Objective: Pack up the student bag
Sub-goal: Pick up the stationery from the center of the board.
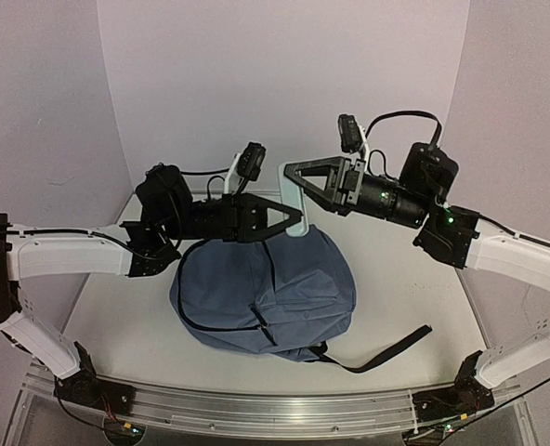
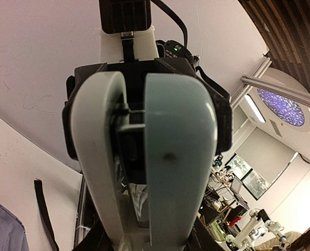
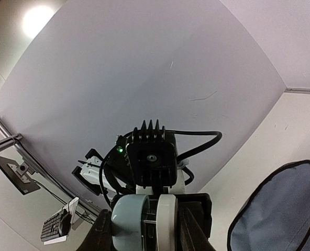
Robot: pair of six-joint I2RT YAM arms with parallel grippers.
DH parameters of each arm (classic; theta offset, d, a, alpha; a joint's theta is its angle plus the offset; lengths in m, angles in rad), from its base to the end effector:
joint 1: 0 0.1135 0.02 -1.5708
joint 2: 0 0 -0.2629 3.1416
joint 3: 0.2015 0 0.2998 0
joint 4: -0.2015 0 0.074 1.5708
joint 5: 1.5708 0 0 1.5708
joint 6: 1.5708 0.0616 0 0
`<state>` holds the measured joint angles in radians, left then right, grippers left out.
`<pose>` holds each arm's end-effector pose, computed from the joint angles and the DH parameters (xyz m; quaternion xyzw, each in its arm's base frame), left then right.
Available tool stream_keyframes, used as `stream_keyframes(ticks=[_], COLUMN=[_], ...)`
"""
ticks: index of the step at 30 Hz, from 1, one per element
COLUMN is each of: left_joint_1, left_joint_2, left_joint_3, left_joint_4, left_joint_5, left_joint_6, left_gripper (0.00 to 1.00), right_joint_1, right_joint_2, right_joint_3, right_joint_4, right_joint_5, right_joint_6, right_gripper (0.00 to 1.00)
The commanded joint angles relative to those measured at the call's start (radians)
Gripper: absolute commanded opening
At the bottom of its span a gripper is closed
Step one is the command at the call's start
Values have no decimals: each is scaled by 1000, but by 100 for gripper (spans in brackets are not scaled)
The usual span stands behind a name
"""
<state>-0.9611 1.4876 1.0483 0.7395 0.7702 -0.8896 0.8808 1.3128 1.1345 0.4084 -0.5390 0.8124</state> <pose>0.1953 -0.3545 0.3398 0.3218 0.5388 -0.7300 0.2707 0.2151 0.3102 0.4036 -0.2290 0.5913 0.6753 0.3765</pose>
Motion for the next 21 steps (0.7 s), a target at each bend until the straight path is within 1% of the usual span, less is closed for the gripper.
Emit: stream_keyframes(ticks=[1,2,5,7,9,11,13,16,17,19,21], left_joint_1=[4,7,22,44,73,114,158,213,226,244,259], left_joint_2=[-2,-7,-37,-75,-112,-155,-188,-219,-226,-234,-231], left_joint_3=[-19,-24,-41,-64,-100,-142,-175,-198,-200,-206,-215], left_joint_4=[39,17,-100,-219,-317,-398,-500,-654,-703,-776,-807], left_joint_5=[-24,-38,-99,-164,-209,-247,-271,-293,-304,-321,-319], left_joint_6=[-6,-2,20,33,28,11,-9,-20,-18,-15,-17], left_gripper=[3,1,0,0,0,0,0,0,0,0,0], right_joint_1=[6,6,6,6,5,5,8,23,31,53,77], right_joint_2=[-17,-23,-32,-39,-46,-46,-27,42,72,129,189], right_joint_3=[1,-2,-8,-13,-20,-23,-8,42,57,93,139], right_joint_4=[14,-33,-149,-223,-273,-331,-409,-540,-577,-634,-687], right_joint_5=[69,122,257,353,429,527,624,720,744,773,801], right_joint_6=[-31,-65,-142,-189,-217,-225,-232,-246,-250,-257,-267], right_gripper=[8,20,50,68,81,84,83,76,72,66,63])
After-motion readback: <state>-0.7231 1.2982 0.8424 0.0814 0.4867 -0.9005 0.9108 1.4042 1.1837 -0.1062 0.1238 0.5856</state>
